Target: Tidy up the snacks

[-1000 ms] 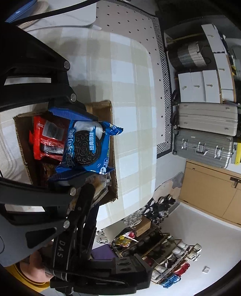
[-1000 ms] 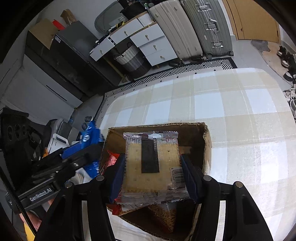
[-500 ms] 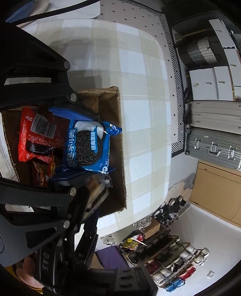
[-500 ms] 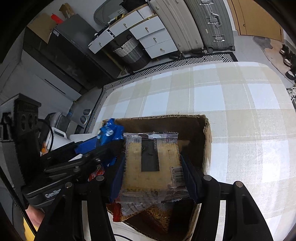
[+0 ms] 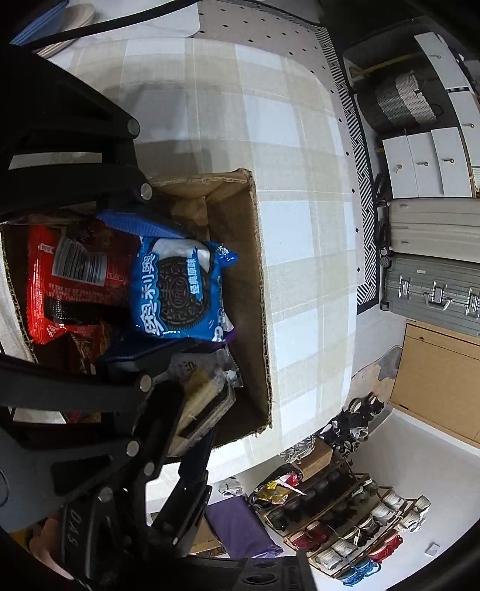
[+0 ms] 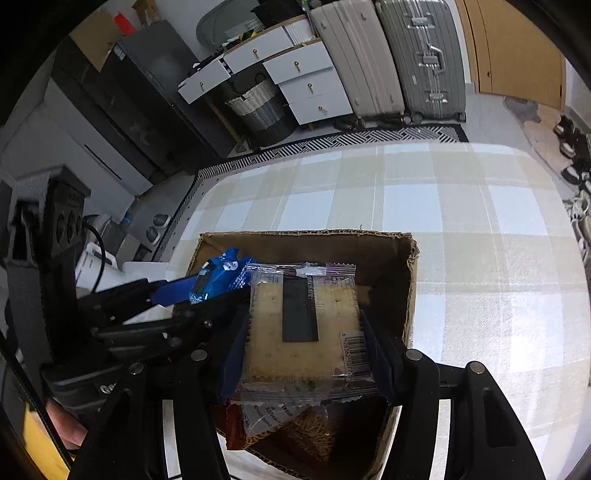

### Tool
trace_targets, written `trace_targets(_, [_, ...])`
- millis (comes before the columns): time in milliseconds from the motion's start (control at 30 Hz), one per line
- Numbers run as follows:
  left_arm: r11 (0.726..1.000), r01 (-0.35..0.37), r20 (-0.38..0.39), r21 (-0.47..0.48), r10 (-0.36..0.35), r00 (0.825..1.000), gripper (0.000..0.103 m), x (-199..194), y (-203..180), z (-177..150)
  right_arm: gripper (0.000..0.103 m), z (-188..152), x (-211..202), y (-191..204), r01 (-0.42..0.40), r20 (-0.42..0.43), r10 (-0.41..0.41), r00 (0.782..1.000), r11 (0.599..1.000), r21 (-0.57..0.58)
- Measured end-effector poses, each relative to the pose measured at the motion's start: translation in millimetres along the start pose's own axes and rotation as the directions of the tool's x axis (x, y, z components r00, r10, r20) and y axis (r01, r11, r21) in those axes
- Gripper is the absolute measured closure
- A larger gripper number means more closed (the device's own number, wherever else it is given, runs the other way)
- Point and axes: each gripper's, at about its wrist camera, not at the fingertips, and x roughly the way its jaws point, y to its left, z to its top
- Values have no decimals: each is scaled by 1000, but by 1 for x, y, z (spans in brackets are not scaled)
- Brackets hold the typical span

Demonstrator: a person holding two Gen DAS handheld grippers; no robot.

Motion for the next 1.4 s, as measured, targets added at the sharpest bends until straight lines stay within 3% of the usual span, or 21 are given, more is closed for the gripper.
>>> trace_targets(567, [994, 81, -12, -67, -82, 997, 48, -15, 15, 4, 35, -1, -20, 21, 43, 103, -31, 994, 992, -120])
trace_targets(1400, [990, 96, 17, -103, -94, 995, 43, -44, 16, 2, 35, -10, -43, 13, -1, 183, 16, 983, 996, -85])
